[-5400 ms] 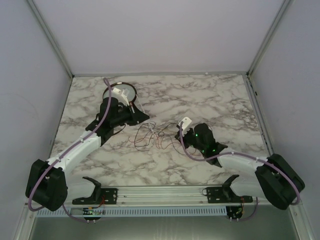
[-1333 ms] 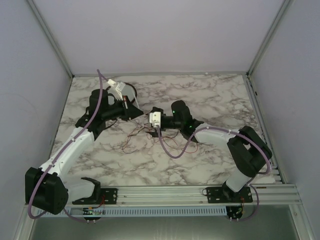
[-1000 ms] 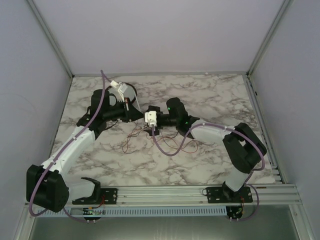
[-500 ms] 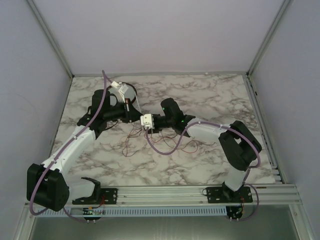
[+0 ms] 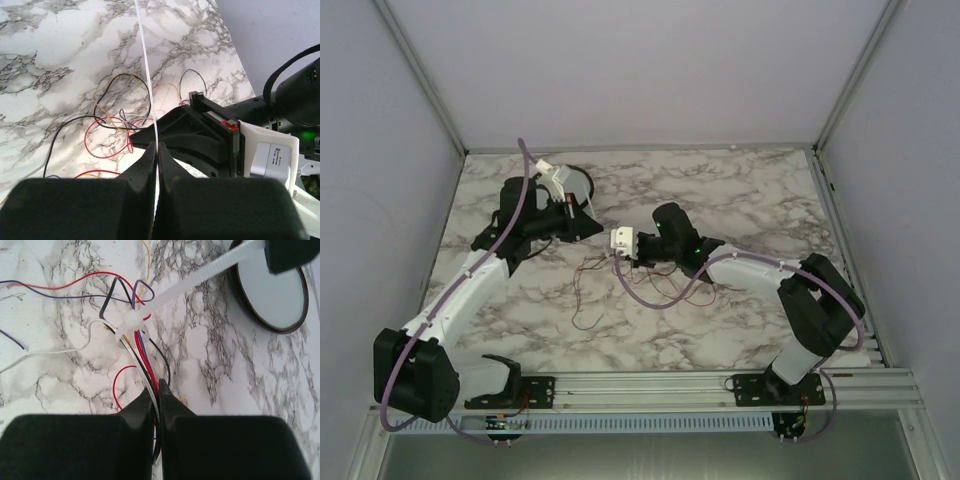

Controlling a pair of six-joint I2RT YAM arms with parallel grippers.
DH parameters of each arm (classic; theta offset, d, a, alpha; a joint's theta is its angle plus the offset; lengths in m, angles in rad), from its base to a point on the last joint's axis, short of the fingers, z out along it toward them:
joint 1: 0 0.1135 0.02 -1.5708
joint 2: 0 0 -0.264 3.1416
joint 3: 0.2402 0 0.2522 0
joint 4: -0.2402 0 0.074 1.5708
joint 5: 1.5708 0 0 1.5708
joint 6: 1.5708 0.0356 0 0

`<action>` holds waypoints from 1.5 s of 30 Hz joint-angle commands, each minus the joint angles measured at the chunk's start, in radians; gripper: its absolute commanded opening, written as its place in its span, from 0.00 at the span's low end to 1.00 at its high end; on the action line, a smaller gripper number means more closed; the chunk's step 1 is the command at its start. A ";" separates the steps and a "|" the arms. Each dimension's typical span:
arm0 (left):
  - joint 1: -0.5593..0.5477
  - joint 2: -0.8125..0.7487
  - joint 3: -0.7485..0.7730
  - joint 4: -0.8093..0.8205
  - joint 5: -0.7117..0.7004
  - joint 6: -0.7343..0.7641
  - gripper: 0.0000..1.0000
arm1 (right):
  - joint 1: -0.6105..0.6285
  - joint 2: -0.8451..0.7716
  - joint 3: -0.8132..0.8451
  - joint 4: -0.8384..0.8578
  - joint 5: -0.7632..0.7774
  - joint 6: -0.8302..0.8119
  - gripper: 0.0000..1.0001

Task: Zip-tie the wires
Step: Adjust the cable at the center of the board.

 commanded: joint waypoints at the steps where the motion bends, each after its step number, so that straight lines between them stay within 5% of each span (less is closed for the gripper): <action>1: 0.017 -0.018 0.043 -0.020 -0.008 0.012 0.00 | 0.010 -0.041 -0.018 -0.003 0.043 0.071 0.00; 30: 0.088 -0.081 0.078 -0.134 -0.006 0.064 0.00 | -0.032 -0.131 -0.123 0.095 0.208 0.241 0.00; 45: 0.098 -0.083 0.066 -0.116 0.017 0.057 0.00 | -0.035 -0.112 -0.112 0.154 0.167 0.308 0.00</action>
